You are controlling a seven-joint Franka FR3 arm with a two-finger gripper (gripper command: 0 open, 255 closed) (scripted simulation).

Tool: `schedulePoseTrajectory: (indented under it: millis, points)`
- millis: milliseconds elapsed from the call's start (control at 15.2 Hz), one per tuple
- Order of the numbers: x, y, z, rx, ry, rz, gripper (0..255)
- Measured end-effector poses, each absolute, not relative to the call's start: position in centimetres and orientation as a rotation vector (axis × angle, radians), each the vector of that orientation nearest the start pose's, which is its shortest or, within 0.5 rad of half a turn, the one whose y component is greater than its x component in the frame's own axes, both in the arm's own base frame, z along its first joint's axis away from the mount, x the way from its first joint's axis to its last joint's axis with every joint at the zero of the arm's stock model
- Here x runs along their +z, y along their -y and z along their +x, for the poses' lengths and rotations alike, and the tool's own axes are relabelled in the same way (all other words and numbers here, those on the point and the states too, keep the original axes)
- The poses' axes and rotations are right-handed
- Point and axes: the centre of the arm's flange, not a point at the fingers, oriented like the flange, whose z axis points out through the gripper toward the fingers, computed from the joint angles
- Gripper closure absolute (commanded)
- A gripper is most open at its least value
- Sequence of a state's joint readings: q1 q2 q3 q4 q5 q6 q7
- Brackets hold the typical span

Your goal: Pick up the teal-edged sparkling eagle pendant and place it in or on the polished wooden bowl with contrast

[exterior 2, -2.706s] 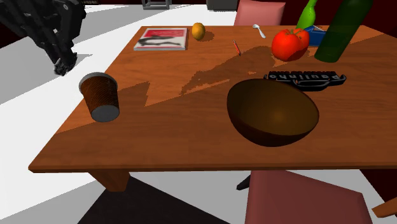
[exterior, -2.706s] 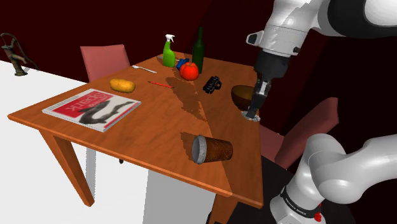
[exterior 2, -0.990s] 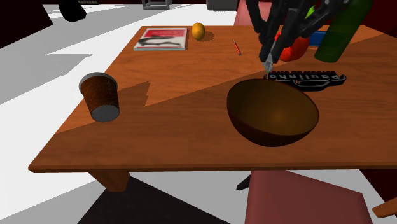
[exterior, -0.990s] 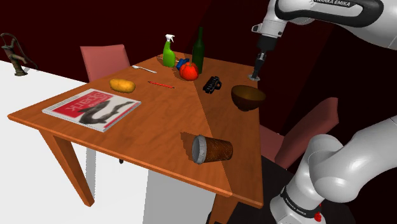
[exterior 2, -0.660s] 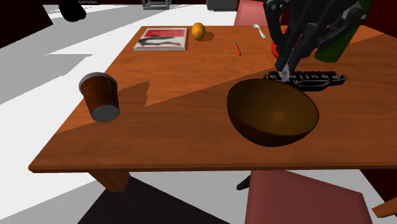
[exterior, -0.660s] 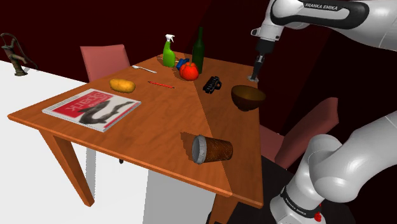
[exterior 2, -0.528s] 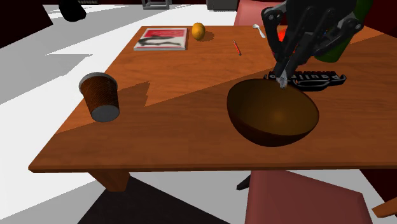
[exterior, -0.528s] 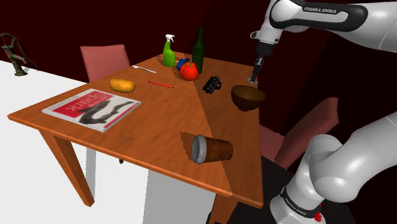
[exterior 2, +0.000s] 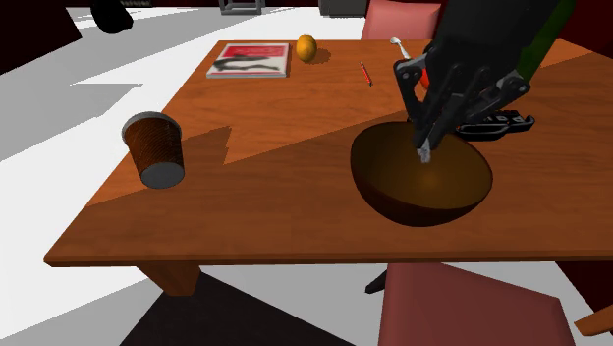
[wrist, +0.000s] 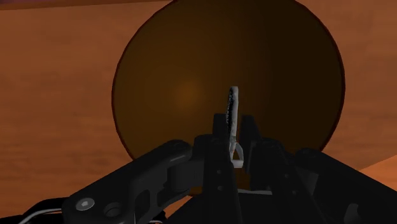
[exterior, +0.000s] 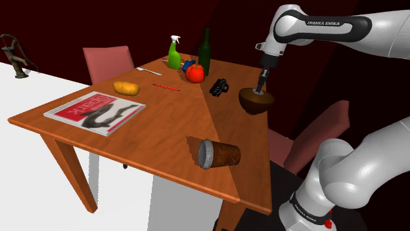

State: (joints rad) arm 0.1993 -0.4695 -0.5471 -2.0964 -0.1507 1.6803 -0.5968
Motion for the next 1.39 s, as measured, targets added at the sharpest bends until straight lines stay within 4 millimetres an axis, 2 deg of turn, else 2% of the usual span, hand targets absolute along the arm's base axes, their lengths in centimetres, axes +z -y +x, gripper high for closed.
schedulePoseTrajectory:
  millis: [462, 528, 924, 1188, 1386]
  points:
    - [57.0, 19.6, 38.7, -0.051, 0.482, -3.022, 255]
    - [57.0, 19.6, 38.7, -0.051, 0.482, -3.022, 0]
    - [57.0, 19.6, 38.7, -0.052, 0.482, -3.022, 0]
    - [60.8, 20.1, 38.4, -0.053, 0.481, -3.022, 0]
    - [61.8, 20.0, 38.6, -0.052, 0.482, -3.022, 0]
